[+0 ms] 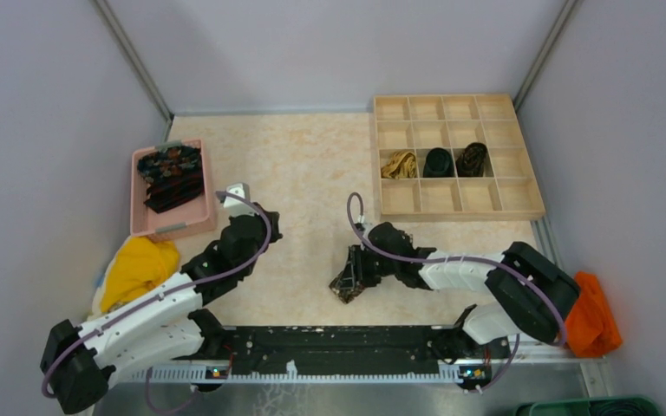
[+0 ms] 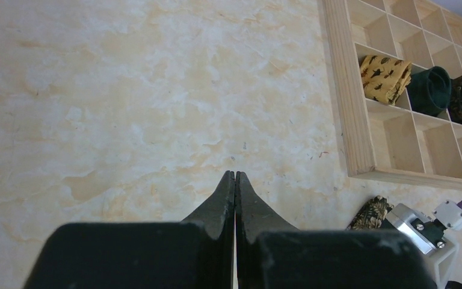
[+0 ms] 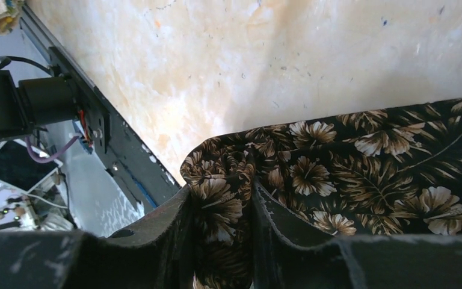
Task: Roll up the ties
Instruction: Roll the tie at the center of the board.
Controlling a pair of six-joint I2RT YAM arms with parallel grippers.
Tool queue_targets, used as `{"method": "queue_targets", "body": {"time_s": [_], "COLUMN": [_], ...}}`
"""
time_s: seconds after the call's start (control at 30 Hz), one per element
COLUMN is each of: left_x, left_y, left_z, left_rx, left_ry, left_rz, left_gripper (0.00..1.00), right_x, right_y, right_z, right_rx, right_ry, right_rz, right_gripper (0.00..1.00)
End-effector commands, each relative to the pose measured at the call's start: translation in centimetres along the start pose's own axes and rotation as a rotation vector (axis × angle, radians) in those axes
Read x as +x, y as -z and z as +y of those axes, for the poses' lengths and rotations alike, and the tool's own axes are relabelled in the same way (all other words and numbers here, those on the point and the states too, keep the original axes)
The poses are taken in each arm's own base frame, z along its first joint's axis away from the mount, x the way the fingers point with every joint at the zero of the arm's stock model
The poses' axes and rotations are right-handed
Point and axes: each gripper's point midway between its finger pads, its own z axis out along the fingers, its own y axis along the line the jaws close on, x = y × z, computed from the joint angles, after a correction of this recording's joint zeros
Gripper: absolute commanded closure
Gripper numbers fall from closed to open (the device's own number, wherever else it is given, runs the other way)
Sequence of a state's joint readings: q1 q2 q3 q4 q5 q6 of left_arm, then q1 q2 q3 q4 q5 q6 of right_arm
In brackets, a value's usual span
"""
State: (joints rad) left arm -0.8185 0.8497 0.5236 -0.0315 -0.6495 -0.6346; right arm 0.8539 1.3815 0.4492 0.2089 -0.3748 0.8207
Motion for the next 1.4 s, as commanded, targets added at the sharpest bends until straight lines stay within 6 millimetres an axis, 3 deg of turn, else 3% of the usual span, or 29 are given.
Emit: {"method": "queue_targets", "body": {"time_s": [0.0,0.17,0.27,0.47,0.6,0.73,0.87,1.13,1.23,1.37], "left_x": [-0.8,0.1,0.6,1.4,1.9,2.4,2.9,5.3,6.5,8.0], "left_y": [-0.4,-1.1,-1.5,-2.2,-2.6,-3.0,-3.2,-4.5,-5.1,-5.9], "left_z": [-2.0,-2.2,-2.3,-2.7,-3.1,-3.4,-3.7,-4.2,-4.8,-5.2], "left_rx": [0.056,0.052,0.048,0.044,0.047,0.049,0.055,0.056,0.073,0.079], "left_ry": [0.018,0.003,-0.007,-0.021,-0.031,-0.037,-0.043,-0.064,-0.07,-0.084], "left_rz": [-0.009,0.013,0.026,0.048,0.066,0.087,0.108,0.176,0.208,0.253], "left_gripper": [1.0,1.0,1.0,1.0,1.0,1.0,1.0,1.0,1.0,1.0], "right_x": [-1.5,-2.6,-2.9,-3.3,-3.3,-3.9,-4.5,-5.6,-6.4,-7.4], "right_y": [0.2,0.4,0.7,0.9,0.7,1.0,1.9,3.7,4.5,5.4], "right_z": [-0.2,-0.3,-0.7,-1.5,-2.0,-3.0,-2.6,-2.4,-2.7,-3.7], "right_rx": [0.051,0.072,0.076,-0.07,-0.073,-0.009,0.007,0.07,0.126,0.216], "right_ry": [0.098,0.13,0.12,0.01,0.004,0.046,0.105,0.168,0.187,0.22], "right_rz": [0.021,0.023,0.039,0.061,0.069,0.051,0.031,-0.007,-0.043,-0.075], "right_gripper": [0.67,0.58,0.58,0.71,0.71,0.6,0.5,0.43,0.32,0.31]}}
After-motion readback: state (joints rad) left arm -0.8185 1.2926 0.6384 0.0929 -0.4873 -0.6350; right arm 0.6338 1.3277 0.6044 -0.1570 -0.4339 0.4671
